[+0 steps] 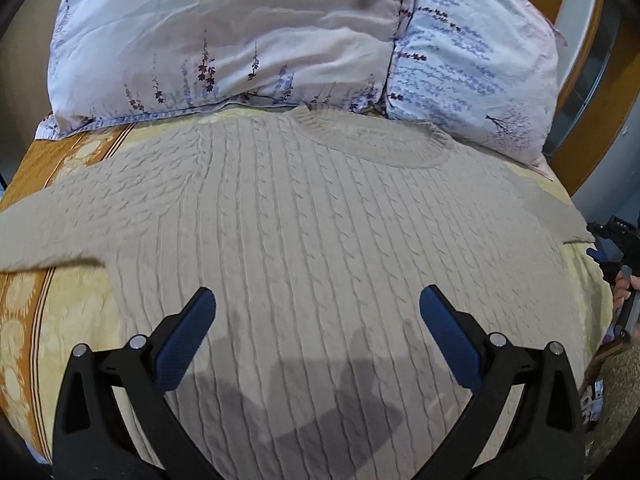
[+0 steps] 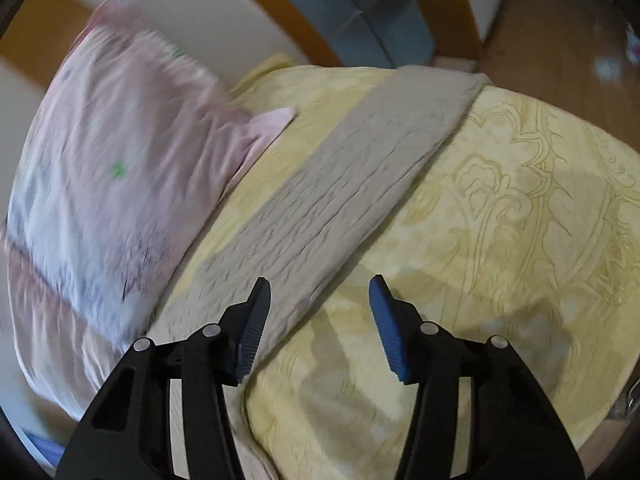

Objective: Fold small clothes
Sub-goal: 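Move the right gripper to the sweater sleeve cuff and grasp it, then fold the held sleeve across the sweater body with the right gripper, then release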

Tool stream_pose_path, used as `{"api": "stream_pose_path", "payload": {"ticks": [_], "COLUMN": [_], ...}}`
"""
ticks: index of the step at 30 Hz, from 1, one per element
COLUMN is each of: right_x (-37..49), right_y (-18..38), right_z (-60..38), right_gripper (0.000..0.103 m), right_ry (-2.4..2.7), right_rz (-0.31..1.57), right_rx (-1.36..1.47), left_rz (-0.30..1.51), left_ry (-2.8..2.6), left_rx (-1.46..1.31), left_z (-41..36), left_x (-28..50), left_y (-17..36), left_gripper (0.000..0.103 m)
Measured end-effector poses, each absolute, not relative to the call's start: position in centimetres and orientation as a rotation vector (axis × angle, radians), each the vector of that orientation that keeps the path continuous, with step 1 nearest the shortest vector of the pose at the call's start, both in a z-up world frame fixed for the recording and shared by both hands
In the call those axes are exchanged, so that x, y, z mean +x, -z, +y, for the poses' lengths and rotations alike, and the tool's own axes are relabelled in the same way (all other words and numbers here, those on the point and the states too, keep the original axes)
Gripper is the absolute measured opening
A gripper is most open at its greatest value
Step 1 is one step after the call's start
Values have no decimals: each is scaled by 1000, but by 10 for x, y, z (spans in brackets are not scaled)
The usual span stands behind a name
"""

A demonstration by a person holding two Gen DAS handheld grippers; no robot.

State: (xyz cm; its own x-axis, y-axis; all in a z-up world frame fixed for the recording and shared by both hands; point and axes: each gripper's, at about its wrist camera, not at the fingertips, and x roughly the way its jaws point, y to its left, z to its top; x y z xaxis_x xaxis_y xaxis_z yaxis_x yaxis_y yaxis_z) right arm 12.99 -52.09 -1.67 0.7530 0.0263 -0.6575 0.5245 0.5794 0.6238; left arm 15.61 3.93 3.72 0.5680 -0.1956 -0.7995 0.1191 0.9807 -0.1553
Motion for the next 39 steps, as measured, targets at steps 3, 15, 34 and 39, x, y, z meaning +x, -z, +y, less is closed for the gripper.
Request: {"api": "stream_pose_path", "payload": {"ticks": [3, 15, 34, 39], "right_x": [138, 146, 158, 166], "right_y": [19, 29, -28, -59], "right_z": [-535, -559, -516, -457], "right_gripper": [54, 26, 10, 10], "right_ry": [346, 410, 347, 159], "right_rz": [664, 632, 491, 459], "right_rx": [962, 1036, 738, 632], "left_rz": [940, 954, 947, 923], "left_ry": [181, 151, 154, 157], "left_rx": [-80, -59, -138, -146], "left_z": [39, 43, 54, 55], "left_x": [165, 195, 210, 208], "left_y": [-37, -28, -22, -23], "left_gripper": [101, 101, 101, 101]}}
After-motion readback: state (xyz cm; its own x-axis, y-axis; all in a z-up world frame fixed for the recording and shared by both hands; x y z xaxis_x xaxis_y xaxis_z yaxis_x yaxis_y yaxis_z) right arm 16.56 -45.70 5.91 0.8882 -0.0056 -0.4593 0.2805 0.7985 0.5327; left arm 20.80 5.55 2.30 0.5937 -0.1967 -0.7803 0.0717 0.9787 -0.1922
